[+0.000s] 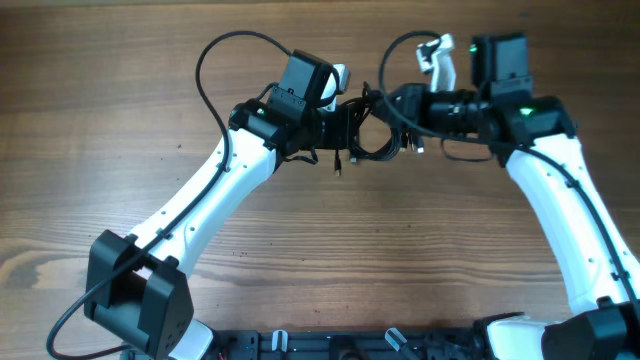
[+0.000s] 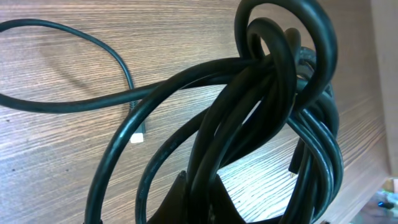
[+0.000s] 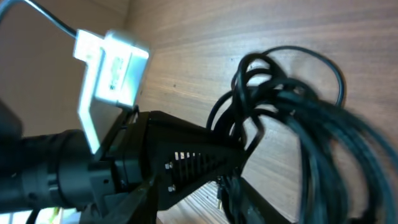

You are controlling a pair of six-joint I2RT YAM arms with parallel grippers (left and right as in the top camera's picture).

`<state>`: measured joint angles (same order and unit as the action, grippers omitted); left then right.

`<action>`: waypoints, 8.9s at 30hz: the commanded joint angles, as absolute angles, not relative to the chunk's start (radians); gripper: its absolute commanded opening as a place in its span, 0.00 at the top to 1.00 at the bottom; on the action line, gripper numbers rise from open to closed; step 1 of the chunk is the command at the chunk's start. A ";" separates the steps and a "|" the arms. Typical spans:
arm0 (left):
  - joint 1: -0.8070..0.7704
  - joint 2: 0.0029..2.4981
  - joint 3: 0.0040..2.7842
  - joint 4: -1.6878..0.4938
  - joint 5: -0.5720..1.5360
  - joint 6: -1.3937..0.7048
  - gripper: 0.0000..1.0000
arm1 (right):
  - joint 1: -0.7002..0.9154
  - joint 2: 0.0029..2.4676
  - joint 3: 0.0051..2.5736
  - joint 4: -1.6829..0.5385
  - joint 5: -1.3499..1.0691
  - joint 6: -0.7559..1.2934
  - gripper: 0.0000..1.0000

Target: Untangle cables

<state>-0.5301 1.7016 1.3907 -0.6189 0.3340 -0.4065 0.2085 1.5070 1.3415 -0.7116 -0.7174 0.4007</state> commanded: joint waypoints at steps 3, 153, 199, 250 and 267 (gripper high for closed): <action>-0.530 1.694 1.401 -0.579 0.474 -0.483 0.96 | 0.242 1.536 1.332 -0.719 -0.594 0.505 0.65; -0.344 1.741 1.302 -0.640 1.034 0.111 0.96 | -0.168 1.463 1.331 -1.007 -0.651 0.190 0.87; -0.344 1.741 1.302 0.300 1.504 -0.754 0.96 | 0.148 1.576 1.331 -0.655 -0.825 0.182 0.45; -0.265 1.768 1.258 -0.339 0.761 -0.553 0.96 | -0.060 1.515 1.331 -0.873 -0.605 0.334 0.95; -0.250 1.768 1.258 -0.625 0.458 -0.282 0.96 | 0.305 1.831 1.331 -0.849 -0.130 0.500 0.91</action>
